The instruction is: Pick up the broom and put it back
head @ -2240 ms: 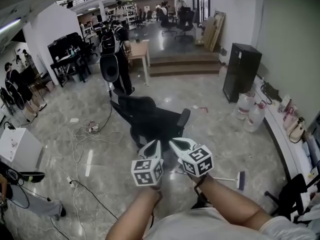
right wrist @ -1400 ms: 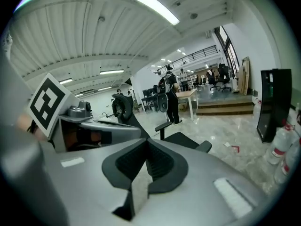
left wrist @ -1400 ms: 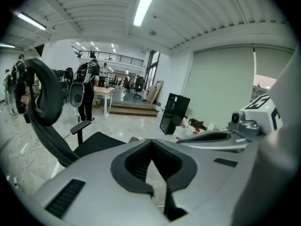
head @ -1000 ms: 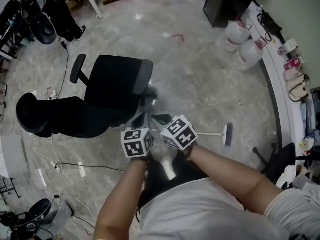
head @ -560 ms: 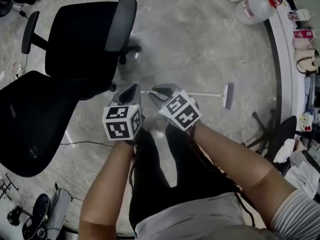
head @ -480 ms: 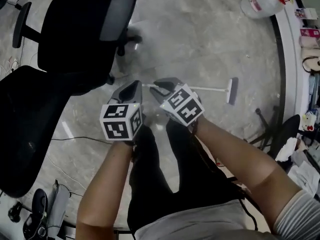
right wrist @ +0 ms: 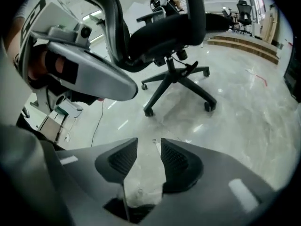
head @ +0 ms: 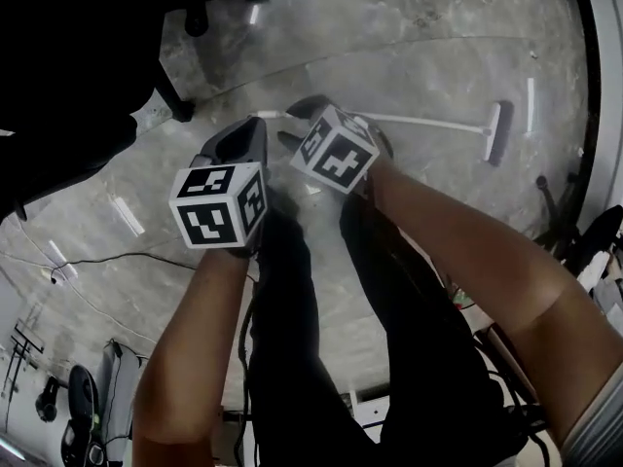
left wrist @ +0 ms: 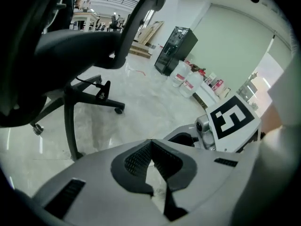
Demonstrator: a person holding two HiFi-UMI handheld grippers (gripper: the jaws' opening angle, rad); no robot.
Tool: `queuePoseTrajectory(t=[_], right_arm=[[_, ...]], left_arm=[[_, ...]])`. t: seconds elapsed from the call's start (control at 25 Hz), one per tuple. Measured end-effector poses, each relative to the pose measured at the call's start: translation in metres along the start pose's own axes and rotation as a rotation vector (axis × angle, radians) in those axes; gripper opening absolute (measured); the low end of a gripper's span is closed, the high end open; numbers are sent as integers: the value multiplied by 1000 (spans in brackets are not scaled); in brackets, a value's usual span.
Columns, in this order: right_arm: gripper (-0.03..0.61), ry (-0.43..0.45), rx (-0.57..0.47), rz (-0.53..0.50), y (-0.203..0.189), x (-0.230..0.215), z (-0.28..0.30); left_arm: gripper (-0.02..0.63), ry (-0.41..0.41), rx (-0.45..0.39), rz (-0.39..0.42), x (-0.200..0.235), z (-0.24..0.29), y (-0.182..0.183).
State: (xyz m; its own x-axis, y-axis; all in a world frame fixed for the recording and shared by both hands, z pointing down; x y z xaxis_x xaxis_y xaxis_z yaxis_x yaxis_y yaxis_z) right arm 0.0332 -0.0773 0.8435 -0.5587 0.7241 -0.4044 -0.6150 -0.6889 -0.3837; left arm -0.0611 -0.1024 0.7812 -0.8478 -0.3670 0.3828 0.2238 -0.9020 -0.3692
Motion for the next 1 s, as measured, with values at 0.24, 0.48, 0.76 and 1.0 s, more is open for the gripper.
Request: queuePoseTrajectory(t=[0.24, 0.48, 0.76, 1.0], right_arm=[[146, 23, 85, -46, -48, -26, 111], [155, 8, 152, -129, -77, -35, 190], [155, -37, 214, -201, -104, -40, 245], [155, -76, 231, -218, -113, -49, 273]], left_arm=[[5, 29, -3, -64, 58, 86, -48], [5, 36, -8, -93, 102, 140, -94], [5, 20, -12, -112, 125, 159, -137], [5, 5, -34, -145, 134, 173, -148]])
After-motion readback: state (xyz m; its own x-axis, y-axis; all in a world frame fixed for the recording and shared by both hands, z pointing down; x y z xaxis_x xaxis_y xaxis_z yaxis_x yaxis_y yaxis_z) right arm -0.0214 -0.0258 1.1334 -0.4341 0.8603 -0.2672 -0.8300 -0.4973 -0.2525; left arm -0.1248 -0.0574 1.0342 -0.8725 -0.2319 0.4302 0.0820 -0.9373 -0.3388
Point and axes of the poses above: the fingertips, and each gripper's own axes: z forward along the fingers, x to its left, y out of its top, the point moved 7 cm from there along -z, backward along the fingers, and after that the axes turned 2 degrees about x, right-handed, at the moved point
